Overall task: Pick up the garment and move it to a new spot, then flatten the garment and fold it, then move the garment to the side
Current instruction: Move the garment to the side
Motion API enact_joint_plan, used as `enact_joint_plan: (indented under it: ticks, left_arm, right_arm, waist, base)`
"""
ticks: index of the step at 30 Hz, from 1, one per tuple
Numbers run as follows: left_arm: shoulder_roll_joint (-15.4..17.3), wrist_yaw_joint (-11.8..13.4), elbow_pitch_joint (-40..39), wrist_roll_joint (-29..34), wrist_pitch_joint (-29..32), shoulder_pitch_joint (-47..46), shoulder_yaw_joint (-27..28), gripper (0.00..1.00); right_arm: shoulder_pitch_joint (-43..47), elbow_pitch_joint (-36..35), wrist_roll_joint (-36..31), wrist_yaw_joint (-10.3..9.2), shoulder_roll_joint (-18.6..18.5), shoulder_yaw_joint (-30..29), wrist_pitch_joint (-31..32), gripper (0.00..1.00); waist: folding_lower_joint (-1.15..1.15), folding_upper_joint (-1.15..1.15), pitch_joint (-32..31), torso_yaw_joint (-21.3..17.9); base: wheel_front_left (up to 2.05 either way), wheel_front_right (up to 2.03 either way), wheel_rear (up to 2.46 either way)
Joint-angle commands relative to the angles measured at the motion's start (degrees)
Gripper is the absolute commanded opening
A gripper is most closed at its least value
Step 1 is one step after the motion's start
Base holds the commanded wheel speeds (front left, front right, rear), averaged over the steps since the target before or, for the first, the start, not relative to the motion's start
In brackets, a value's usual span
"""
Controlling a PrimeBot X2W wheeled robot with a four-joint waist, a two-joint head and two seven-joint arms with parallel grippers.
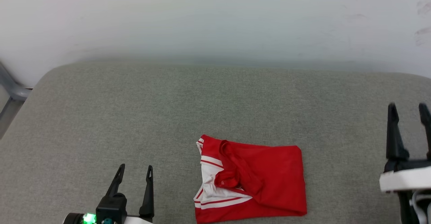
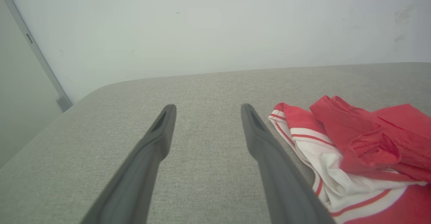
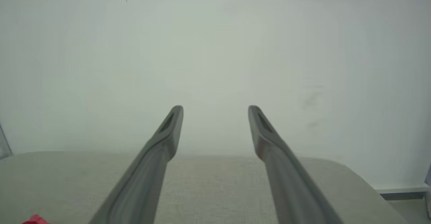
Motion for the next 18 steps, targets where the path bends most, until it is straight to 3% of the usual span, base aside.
enact_joint_plan:
  ticks: [1,9,18]
  left_arm:
    - [0.21,-0.17,0.02,-0.15,-0.14,-0.57,-0.03,1.0]
    - [-0.08,-0.5,0.01,0.03,-0.14,-1.41,-0.58,1.0]
    - [-0.45,-0.44,-0.17,0.06,-0.13,-2.55,-0.74,1.0]
  right_arm:
    - [-1.65,0.15,0.93,-0.05,-0.91,0.52,0.81,1.0]
    - [-10.14,0.54,9.96,-0.05,-8.68,9.3,15.31,1.0]
    - [-13.67,1.75,22.14,-0.05,-16.61,21.39,38.29,1.0]
  waist:
    - [0.0,0.0,0.05,0.26]
    - [0.0,0.0,1.25,1.9]
    - [0.0,0.0,2.57,2.67]
  base:
    - [0.0,0.0,0.0]
    - [0.0,0.0,0.0]
    - [0.0,0.0,0.0]
